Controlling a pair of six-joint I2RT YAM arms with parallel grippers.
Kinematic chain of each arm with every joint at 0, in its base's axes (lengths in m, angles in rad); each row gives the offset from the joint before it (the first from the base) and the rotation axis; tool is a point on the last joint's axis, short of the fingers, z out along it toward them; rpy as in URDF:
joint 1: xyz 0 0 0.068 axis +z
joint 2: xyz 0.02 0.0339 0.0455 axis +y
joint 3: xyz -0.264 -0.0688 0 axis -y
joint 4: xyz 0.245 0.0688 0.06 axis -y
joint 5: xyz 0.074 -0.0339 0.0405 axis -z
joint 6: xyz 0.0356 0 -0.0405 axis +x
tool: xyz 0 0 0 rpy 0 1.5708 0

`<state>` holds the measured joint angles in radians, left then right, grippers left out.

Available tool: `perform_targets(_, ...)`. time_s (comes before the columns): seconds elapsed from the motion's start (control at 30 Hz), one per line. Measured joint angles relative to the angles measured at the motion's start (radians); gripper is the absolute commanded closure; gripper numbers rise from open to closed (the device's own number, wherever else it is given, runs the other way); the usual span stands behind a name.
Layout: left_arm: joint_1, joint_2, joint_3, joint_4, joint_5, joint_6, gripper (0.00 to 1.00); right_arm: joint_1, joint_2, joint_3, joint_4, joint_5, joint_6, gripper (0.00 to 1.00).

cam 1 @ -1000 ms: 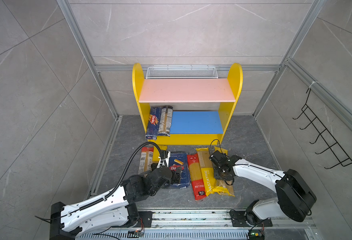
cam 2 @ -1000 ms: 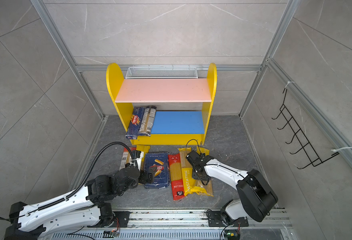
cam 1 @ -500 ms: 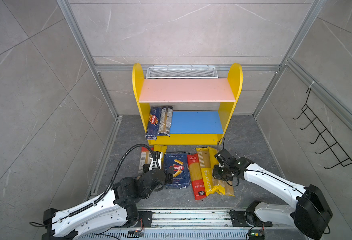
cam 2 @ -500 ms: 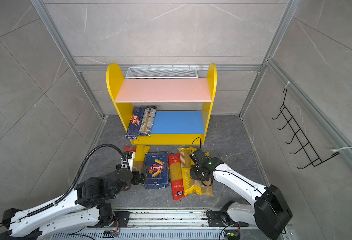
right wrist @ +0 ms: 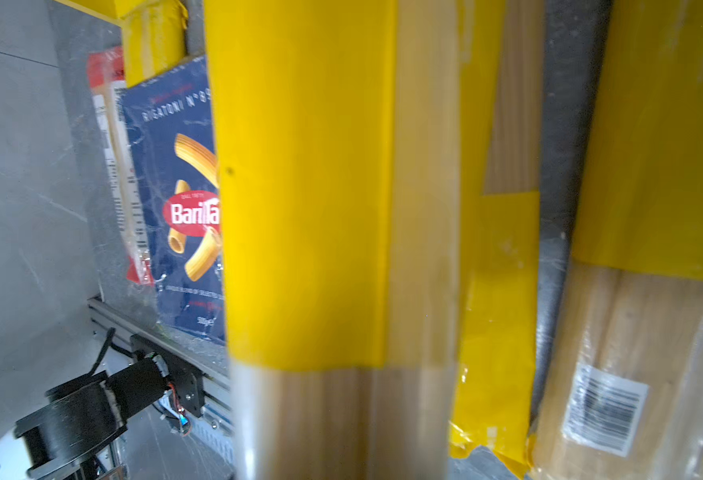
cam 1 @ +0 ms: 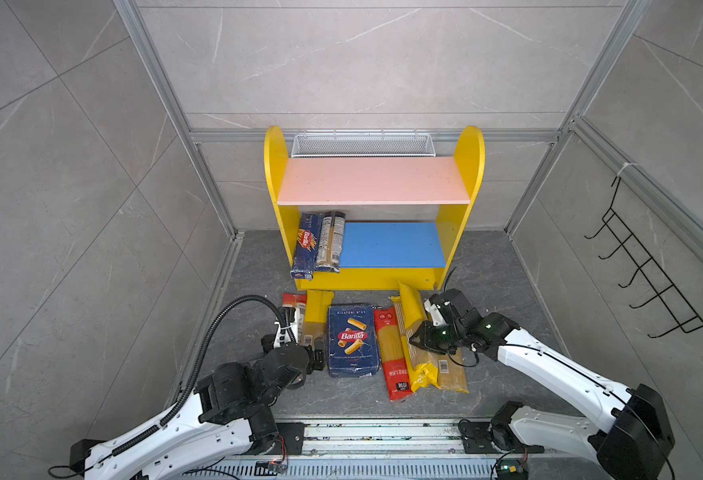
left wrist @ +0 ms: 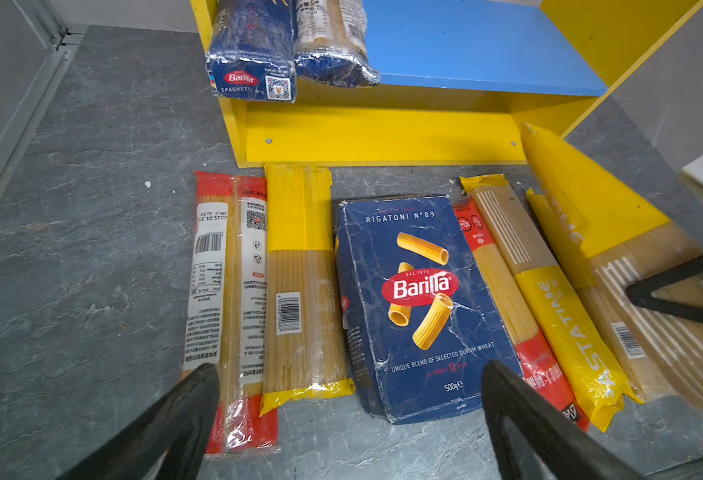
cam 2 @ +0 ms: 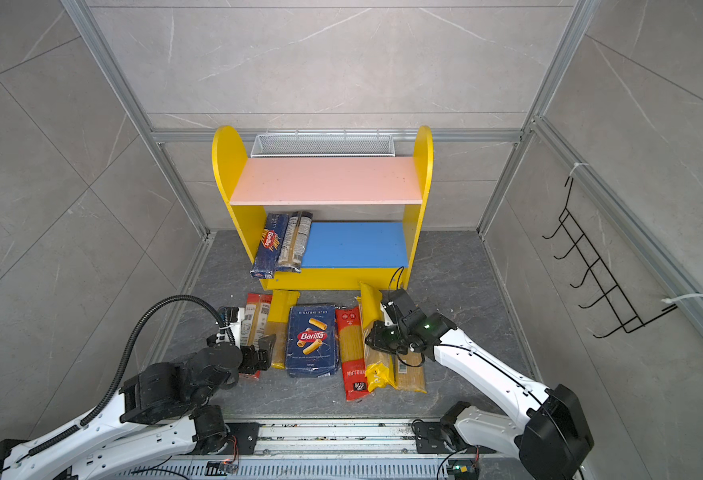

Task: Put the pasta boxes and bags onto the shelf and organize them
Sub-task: 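Carry the yellow bag onto the blue shelf beside the clear bag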

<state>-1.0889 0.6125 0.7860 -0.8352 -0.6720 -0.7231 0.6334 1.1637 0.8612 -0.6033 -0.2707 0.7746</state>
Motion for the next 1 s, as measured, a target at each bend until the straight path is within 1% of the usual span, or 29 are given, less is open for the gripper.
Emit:
perform_targets(0.07, 0.038, 0.000, 0.000, 0.005, 0.026, 0.010, 0.00, 0.000, 0.000, 0.028, 0.001, -0.007, -0.001, 0.77)
perform_targets(0.17, 0.133, 0.005, 0.000, 0.021, 0.098, 0.037, 0.00, 0.000, 0.008, 0.079, 0.002, -0.012, -0.009, 0.77)
perform_targets(0.33, 0.372, 0.037, -0.014, 0.105, 0.319, 0.087, 0.00, 0.000, 0.099, 0.197, 0.028, -0.026, -0.027, 0.77)
perform_targets(0.4, 0.437, 0.053, -0.021, 0.130, 0.389, 0.100, 0.00, 0.000, 0.151, 0.245, 0.040, -0.027, -0.035, 0.77)
perform_targets(0.43, 0.455, 0.063, -0.021, 0.139, 0.413, 0.106, 0.00, 0.000, 0.183, 0.274, 0.045, -0.030, -0.042, 0.77)
perform_targets(0.53, 0.467, 0.092, -0.021, 0.168, 0.460, 0.126, 0.00, 0.000, 0.281, 0.364, 0.067, -0.027, -0.063, 0.77)
perform_targets(0.67, 0.468, 0.120, -0.021, 0.187, 0.491, 0.153, 0.00, -0.014, 0.423, 0.481, 0.120, -0.031, -0.092, 0.77)
perform_targets(0.83, 0.470, 0.120, -0.016, 0.189, 0.491, 0.190, 0.00, -0.053, 0.615, 0.639, 0.169, -0.048, -0.098, 0.77)
perform_targets(1.0, 0.484, 0.125, 0.003, 0.192, 0.488, 0.226, 0.00, -0.086, 0.822, 0.851, 0.187, -0.077, -0.094, 0.77)
